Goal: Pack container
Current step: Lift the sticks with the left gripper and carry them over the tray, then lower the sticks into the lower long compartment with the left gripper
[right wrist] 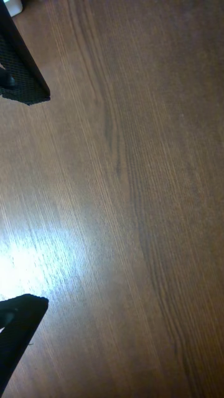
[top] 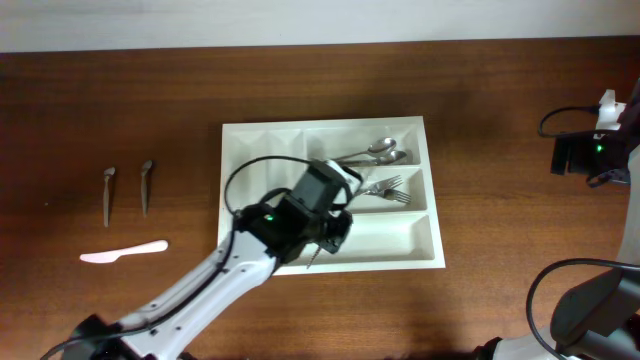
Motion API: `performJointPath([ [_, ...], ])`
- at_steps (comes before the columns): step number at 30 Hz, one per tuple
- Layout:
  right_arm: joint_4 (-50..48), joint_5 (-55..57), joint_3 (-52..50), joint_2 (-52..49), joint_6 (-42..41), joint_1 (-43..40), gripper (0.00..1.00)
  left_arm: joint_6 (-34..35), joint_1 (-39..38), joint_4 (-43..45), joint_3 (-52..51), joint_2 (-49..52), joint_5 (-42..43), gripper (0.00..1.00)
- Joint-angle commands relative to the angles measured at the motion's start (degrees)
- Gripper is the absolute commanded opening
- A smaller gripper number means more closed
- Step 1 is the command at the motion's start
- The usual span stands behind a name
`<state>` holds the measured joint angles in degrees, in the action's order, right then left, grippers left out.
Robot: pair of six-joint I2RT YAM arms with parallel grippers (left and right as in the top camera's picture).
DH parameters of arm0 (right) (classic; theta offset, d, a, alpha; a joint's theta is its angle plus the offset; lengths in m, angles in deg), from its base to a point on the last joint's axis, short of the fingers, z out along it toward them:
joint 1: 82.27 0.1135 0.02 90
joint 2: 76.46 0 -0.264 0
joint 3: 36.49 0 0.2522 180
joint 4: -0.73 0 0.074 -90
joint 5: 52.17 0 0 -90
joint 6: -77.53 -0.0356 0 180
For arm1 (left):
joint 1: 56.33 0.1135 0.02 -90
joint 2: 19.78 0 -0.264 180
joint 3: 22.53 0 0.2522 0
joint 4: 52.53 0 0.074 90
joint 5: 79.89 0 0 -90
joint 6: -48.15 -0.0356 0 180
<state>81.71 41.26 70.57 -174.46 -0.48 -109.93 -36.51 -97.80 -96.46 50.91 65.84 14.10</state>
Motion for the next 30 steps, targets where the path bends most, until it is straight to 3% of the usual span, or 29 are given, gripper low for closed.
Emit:
performJointPath([
  [1, -0.04, -0.35, -0.42, -0.11, -0.46, -0.11, 0.99, -12.55, -1.29, 0.61, 1.18, 0.98, -0.83, 0.12],
  [9, -0.04, -0.35, -0.42, -0.11, -0.46, -0.11, 0.99, -27.39, -1.51, 1.60, 1.18, 1.05, -0.83, 0.10],
  [13, -0.04, -0.35, -0.42, -0.11, -0.46, -0.11, 0.99, -29.75, -1.51, 2.64, 1.18, 1.05, -0.83, 0.10],
  [16, -0.04, -0.35, -0.42, -0.11, -0.46, -0.11, 0.99, -31.01, -1.51, 2.97, 1.18, 1.05, -0.81, 0.02],
  [26, -0.04, -0.35, -0.42, -0.11, -0.46, -0.11, 0.99, -41.94, -1.51, 0.68, 1.16, 1.05, -0.83, 0.02],
  [30, -0.04, -0.35, -0.42, -0.11, -0.46, -0.11, 0.99, -43.17, -1.51, -0.31, 1.16, 1.09, -0.81, 0.02],
])
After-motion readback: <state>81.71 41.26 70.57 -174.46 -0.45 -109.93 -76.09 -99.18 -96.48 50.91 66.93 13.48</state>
